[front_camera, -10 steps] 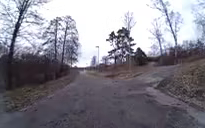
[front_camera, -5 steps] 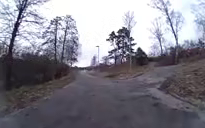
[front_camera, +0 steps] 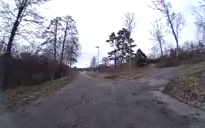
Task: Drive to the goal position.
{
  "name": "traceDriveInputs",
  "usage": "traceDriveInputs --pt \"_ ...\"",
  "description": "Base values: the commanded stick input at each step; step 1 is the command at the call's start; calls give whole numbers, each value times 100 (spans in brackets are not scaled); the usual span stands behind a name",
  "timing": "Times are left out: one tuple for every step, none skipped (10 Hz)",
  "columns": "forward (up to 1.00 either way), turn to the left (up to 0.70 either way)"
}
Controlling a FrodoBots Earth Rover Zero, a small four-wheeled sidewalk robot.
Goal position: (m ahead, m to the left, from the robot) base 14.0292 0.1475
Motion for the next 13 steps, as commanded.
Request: traceDriveInputs --pt "50 0" --pt "50 0" --pt "50 0" --pt "50 0" --pt "50 0" --pt "50 0" --pt "50 0" --pt "50 0" --pt "50 0" --pt "50 0" --pt "50 0" --pt "50 0" --pt "50 0"
